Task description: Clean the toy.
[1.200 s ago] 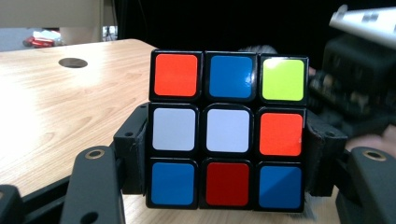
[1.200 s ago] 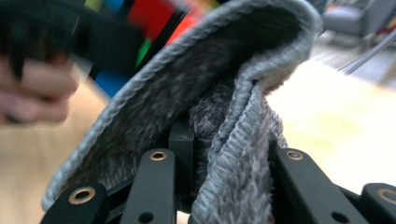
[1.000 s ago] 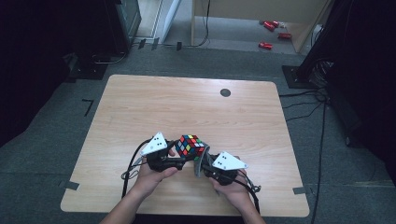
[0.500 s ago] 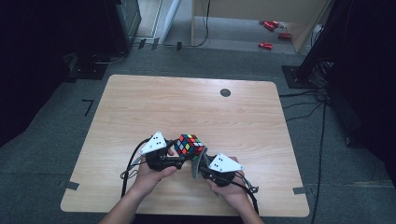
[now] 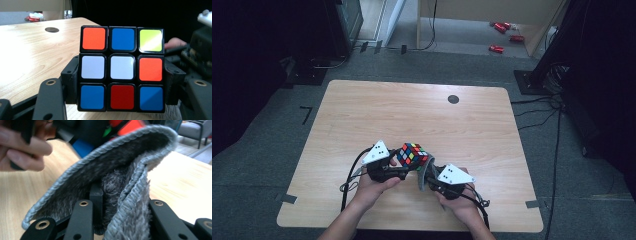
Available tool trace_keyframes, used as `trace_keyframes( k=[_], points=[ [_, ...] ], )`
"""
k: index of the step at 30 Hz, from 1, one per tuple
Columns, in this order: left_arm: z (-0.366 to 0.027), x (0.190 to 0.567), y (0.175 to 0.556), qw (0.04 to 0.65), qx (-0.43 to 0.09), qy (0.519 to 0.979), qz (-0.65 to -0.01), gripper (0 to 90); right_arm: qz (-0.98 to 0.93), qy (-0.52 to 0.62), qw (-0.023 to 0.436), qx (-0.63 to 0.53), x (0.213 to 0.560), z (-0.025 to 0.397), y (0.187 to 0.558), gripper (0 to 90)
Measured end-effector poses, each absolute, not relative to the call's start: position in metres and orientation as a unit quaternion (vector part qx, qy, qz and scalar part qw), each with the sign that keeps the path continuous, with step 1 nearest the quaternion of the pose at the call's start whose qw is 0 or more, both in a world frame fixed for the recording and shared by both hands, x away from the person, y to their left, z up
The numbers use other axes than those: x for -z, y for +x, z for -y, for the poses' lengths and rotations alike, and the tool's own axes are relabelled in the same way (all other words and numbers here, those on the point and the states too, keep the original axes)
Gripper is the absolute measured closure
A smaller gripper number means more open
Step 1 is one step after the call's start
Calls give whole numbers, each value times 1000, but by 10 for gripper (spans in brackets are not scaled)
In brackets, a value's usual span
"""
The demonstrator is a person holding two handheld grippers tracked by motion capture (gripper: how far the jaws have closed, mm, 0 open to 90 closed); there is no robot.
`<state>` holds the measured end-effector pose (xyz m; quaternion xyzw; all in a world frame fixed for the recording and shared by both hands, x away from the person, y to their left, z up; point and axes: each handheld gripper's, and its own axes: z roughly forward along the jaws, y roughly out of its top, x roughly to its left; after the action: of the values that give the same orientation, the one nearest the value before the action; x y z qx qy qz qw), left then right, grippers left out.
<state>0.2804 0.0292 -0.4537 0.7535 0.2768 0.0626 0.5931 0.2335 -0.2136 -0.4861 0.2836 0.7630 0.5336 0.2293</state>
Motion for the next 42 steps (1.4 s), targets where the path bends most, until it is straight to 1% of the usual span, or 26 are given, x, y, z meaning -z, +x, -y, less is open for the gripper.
trace_keyframes(
  k=[3,8,10,16,18,23,25,30,32,37,40,42],
  points=[
    [-29,454,280,591,-64,756,-276,348,-756,288,229,-542,484,218,234,696],
    [-30,452,280,595,-66,751,-280,348,-773,272,214,-531,493,204,230,695],
    [-30,453,281,590,-67,754,-280,348,-778,270,216,-525,494,201,230,695],
    [-31,454,281,588,-65,756,-280,349,-757,286,222,-545,486,216,234,695],
    [-31,454,281,587,-65,756,-281,348,-757,287,218,-545,487,215,234,696],
    [-32,452,281,593,-68,751,-283,348,-773,273,206,-535,494,203,231,694],
    [-32,452,281,591,-68,752,-284,349,-777,269,210,-529,495,200,230,694],
    [-31,454,281,589,-64,755,-281,348,-754,289,213,-550,486,217,235,694],
    [-30,454,281,588,-65,756,-282,349,-752,292,210,-552,486,218,235,694],
    [-34,453,283,590,-69,751,-288,348,-776,268,199,-535,493,204,231,690],
    [-37,452,284,590,-74,749,-292,348,-776,269,201,-533,492,205,232,688],
    [-39,454,286,586,-77,749,-298,348,-764,298,211,-532,488,216,238,687]
  ],
)
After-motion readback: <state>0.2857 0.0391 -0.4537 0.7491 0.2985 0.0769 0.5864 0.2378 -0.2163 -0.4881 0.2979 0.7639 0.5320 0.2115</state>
